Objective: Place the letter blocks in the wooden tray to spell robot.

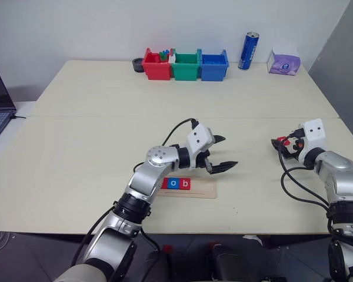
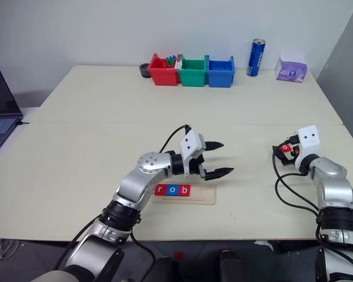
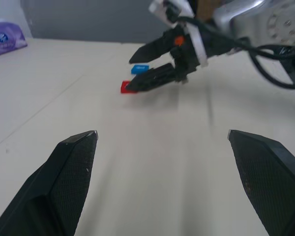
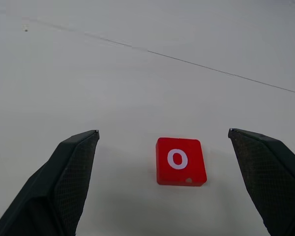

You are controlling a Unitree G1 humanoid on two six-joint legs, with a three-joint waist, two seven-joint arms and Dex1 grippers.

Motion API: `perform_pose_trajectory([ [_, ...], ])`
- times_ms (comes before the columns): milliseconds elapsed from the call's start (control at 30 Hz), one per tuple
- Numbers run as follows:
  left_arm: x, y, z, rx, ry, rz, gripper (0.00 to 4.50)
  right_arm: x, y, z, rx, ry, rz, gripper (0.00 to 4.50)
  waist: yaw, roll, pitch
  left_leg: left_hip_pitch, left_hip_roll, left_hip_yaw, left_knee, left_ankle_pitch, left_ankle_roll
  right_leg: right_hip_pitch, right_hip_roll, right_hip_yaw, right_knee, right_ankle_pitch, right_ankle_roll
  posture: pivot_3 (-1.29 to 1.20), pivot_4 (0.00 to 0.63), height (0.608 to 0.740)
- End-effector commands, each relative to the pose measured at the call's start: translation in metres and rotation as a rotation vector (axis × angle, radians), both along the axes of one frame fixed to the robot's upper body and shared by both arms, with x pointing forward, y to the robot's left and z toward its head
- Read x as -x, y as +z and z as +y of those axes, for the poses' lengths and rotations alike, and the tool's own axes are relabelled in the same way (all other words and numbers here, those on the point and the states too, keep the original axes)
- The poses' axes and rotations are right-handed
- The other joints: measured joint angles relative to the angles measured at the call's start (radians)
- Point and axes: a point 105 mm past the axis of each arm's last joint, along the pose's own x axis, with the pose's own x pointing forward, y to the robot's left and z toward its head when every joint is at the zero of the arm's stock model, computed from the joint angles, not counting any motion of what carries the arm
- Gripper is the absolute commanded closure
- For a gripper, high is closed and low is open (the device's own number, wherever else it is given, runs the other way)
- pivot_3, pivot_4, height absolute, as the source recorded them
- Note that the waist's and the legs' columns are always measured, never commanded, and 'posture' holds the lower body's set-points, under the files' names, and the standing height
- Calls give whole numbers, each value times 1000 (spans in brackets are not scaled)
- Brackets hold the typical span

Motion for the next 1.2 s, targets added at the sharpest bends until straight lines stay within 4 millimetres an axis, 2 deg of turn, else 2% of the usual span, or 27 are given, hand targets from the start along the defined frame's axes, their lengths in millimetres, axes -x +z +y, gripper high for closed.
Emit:
perform_pose_trajectory([
  [33,6,24,-7,75,-16,-59,0,-7,8,-7,1,-1,-32,24,0,0,0,0,0,0,0,0,0,0,0,0,0,0,0,0,150,740],
  [200,6,33,-14,120,-2,-75,0,-13,0,-10,-47,-14,0,24,-1,0,0,0,0,0,0,0,0,0,0,0,0,0,0,0,150,740],
  [567,8,32,-14,116,-1,-75,0,-18,-15,-14,-142,-30,55,24,-1,0,0,1,0,1,0,0,0,0,0,1,0,0,0,0,150,740],
  [667,8,31,-13,109,-4,-75,0,-18,-16,-14,-150,-30,57,618,-1,0,0,1,0,1,0,0,-1,0,0,1,0,0,0,0,150,740],
  [900,8,30,-12,106,-6,-72,0,-14,-17,-14,-170,-32,55,3063,-1,0,0,0,0,1,0,0,-1,0,0,1,0,0,0,0,150,740],
  [1000,9,29,-9,103,-5,-71,0,-8,-15,-10,-155,-26,46,3043,0,1,0,0,1,1,0,0,-1,0,0,1,0,0,0,0,150,740],
  [1033,10,28,-5,102,-4,-73,0,-3,-15,-2,-152,-14,50,3043,0,1,0,0,1,1,0,0,-1,0,0,1,0,0,0,0,150,740],
  [1200,29,26,19,73,-48,-111,0,46,-21,55,-194,14,102,3043,-3,5,-3,-1,4,-1,-2,2,-4,-1,-1,1,1,0,0,0,150,740],
])
